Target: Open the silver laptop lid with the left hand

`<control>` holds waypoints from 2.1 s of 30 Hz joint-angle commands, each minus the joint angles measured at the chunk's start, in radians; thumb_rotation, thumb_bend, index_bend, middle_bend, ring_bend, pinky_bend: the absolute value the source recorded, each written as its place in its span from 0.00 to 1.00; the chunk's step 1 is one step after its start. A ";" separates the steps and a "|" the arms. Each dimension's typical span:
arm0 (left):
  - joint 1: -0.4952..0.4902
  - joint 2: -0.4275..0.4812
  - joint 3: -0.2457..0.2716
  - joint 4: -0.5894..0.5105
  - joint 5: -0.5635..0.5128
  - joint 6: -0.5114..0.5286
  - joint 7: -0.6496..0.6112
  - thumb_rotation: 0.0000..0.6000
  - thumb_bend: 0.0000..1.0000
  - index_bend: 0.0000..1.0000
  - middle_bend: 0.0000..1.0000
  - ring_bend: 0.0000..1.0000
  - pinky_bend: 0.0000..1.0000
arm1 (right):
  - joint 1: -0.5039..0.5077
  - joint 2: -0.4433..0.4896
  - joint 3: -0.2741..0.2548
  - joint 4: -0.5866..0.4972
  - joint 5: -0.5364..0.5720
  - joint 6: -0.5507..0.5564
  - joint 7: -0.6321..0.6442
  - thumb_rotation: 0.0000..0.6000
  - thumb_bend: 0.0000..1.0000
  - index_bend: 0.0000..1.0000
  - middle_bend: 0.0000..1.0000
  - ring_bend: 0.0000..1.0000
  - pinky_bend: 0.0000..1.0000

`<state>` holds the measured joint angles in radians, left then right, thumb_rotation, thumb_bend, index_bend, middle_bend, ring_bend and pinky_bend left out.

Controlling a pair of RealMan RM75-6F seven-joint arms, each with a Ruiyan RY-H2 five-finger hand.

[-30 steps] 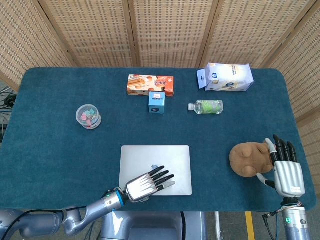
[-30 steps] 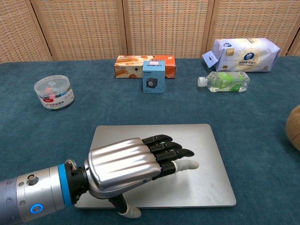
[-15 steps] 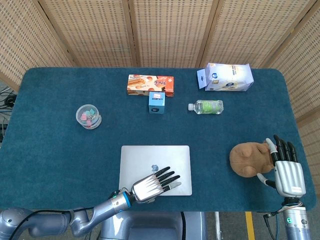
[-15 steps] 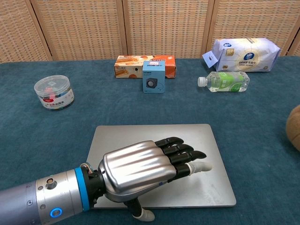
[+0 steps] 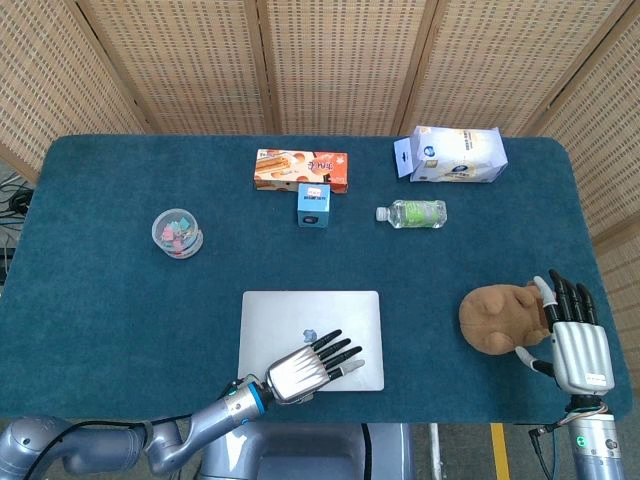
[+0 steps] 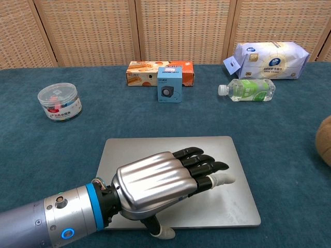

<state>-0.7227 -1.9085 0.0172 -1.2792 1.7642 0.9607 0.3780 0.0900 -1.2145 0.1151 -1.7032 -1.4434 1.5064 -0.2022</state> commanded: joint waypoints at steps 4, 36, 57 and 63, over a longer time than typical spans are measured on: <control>-0.004 0.021 -0.013 -0.034 0.000 0.030 0.044 1.00 0.31 0.00 0.00 0.00 0.00 | -0.001 0.002 -0.003 -0.003 -0.004 0.002 0.002 1.00 0.00 0.00 0.00 0.00 0.00; -0.029 -0.005 -0.220 -0.025 -0.186 0.123 0.240 1.00 0.36 0.00 0.00 0.00 0.00 | 0.019 0.015 -0.022 0.002 -0.025 -0.044 0.032 1.00 0.00 0.00 0.00 0.00 0.00; -0.056 0.028 -0.204 -0.048 -0.203 0.133 0.252 1.00 0.36 0.00 0.00 0.00 0.00 | 0.338 -0.027 -0.139 0.263 -0.315 -0.425 0.412 1.00 0.92 0.23 0.12 0.01 0.14; -0.062 0.048 -0.210 -0.066 -0.216 0.136 0.262 1.00 0.36 0.00 0.00 0.00 0.00 | 0.410 -0.062 -0.139 0.246 -0.300 -0.521 0.398 1.00 1.00 0.23 0.12 0.02 0.17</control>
<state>-0.7838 -1.8631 -0.1911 -1.3434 1.5509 1.0966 0.6391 0.4811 -1.2604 -0.0207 -1.4539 -1.7435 1.0084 0.2205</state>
